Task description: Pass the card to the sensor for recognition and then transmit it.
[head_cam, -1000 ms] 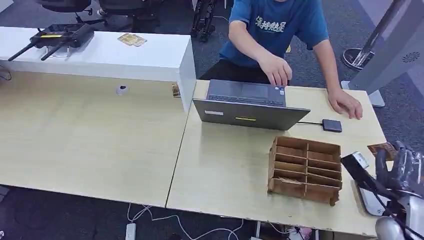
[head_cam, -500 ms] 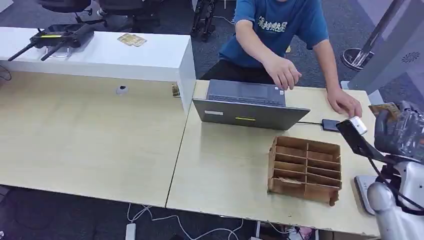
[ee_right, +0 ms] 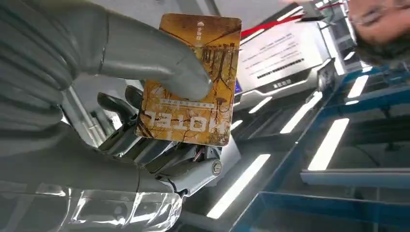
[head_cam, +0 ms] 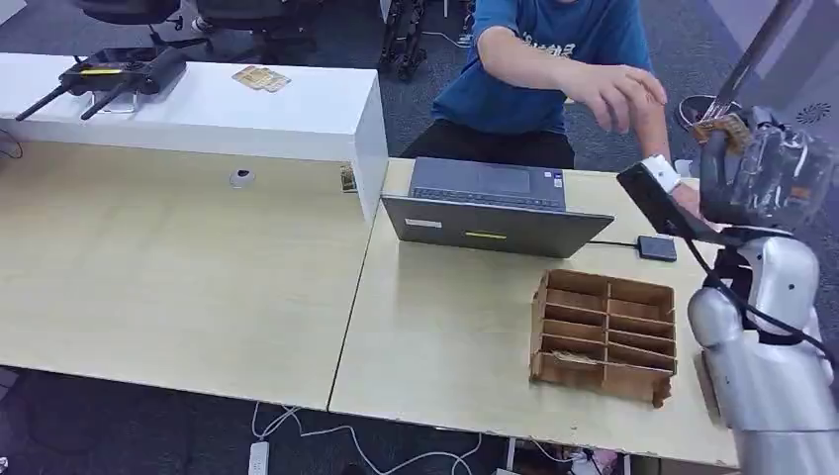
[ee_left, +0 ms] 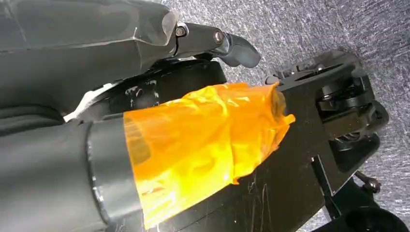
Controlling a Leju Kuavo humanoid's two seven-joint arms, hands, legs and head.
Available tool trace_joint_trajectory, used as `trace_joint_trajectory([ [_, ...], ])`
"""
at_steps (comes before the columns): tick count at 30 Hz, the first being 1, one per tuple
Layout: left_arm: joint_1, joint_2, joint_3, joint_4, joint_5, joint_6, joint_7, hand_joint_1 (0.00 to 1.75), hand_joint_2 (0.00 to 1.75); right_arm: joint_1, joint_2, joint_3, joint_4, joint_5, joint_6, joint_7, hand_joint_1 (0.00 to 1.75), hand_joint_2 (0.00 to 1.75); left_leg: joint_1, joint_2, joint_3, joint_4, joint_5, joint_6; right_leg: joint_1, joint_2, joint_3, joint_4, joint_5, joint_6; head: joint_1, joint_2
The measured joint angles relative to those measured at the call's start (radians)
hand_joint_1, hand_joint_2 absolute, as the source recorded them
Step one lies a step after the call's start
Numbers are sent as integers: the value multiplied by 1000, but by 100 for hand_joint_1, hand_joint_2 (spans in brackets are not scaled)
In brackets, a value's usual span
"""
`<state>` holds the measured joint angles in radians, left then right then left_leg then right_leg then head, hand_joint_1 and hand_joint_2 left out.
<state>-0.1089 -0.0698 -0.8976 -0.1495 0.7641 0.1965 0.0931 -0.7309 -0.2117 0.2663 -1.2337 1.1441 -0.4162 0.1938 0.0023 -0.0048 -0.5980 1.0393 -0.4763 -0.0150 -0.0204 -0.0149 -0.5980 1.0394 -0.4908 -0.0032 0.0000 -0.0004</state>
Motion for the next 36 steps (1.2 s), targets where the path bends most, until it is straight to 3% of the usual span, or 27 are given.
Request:
trace_joint_trajectory([
  [8, -4, 0, -9, 0, -5, -7, 10, 0, 0, -72, 41, 54, 48, 43, 20, 27, 175, 175, 0, 0, 0, 0, 0, 0, 0, 0, 0, 0, 0, 0, 0, 0],
  [13, -10, 0, -21, 1, -17, -15, 24, 0, 0, -149, 82, 124, 112, 154, 44, 80, 175, 175, 0, 0, 0, 0, 1, -1, 0, 1, 0, 0, 0, 0, 0, 0],
  [14, -11, 0, -27, 1, -20, -16, 25, 0, 175, -167, 93, 136, 133, 165, 45, 90, 175, 175, 0, 0, 0, 0, 1, -1, 0, 1, 0, 0, 0, 0, 0, 0],
  [20, -16, 0, -41, 1, -24, -18, 33, 0, 175, -241, 136, 163, 228, 166, 50, 108, 175, 175, 0, 0, 0, 0, 1, -1, 0, 1, 0, 1, 0, 0, 0, 0],
  [28, -17, 0, -49, 1, -24, -18, 34, 0, 175, -260, 157, 172, 275, 161, 51, 111, 175, 175, 0, 0, 0, 0, 1, -1, 0, 1, 0, 1, 0, 0, 0, 0],
  [29, -17, 0, -49, 1, -24, -18, 36, 0, 0, -263, 158, 173, 282, 156, 52, 112, 175, 175, 0, 0, 0, 0, 1, -1, 0, 1, 0, 1, 0, 0, 0, 0],
  [36, -20, 0, -49, 1, -22, -18, 48, 0, 0, -286, 171, 175, 338, 136, 51, 111, 175, 175, 0, 0, 0, 0, 1, -1, 0, 1, 0, 1, 0, 0, 0, 0],
])
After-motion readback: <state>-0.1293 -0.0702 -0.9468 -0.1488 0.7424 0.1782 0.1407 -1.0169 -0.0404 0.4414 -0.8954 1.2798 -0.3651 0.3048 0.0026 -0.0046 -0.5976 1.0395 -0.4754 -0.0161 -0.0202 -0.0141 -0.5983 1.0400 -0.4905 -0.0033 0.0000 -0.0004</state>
